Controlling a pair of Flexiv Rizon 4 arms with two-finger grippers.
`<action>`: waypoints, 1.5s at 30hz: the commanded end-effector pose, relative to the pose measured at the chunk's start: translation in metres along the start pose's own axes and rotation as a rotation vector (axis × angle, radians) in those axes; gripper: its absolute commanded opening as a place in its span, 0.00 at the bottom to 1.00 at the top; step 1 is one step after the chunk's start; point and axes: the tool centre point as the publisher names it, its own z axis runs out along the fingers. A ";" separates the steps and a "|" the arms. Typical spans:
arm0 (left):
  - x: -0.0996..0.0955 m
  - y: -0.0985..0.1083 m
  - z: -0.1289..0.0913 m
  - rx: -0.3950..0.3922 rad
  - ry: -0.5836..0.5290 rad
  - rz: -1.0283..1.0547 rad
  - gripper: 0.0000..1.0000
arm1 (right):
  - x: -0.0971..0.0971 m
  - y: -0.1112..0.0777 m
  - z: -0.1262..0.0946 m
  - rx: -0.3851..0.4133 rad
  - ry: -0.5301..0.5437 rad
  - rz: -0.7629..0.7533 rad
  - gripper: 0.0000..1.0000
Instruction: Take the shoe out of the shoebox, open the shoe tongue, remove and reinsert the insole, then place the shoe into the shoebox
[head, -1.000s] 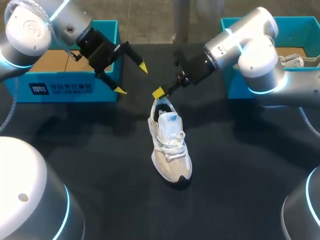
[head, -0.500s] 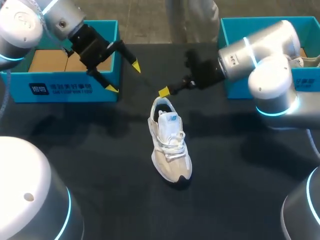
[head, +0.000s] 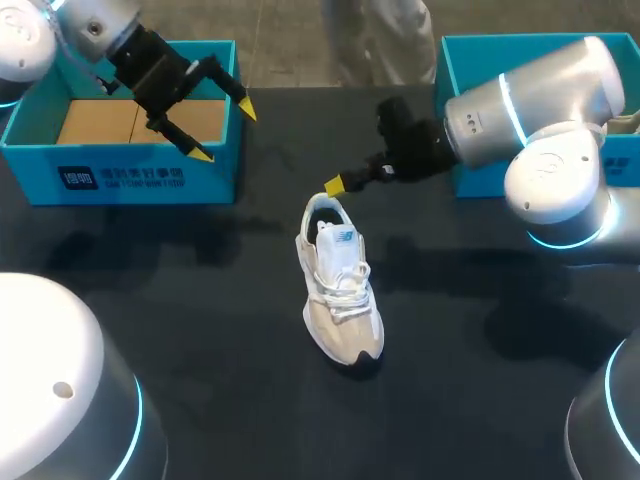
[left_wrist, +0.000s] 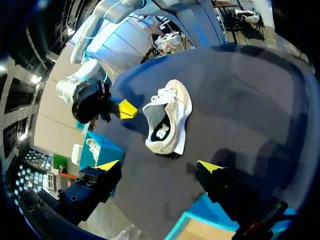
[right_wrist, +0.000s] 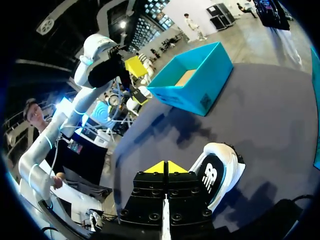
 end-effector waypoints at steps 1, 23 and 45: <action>0.006 0.004 -0.015 -0.034 -0.001 -0.014 1.00 | 0.002 0.000 0.000 0.003 -0.020 0.001 0.00; 0.014 0.021 -0.052 -0.008 0.010 -0.099 1.00 | 0.005 0.017 0.023 0.369 -0.769 0.242 0.00; 0.022 0.016 -0.057 -0.040 0.001 -0.117 1.00 | -0.003 -0.014 0.030 0.550 -0.918 0.319 0.00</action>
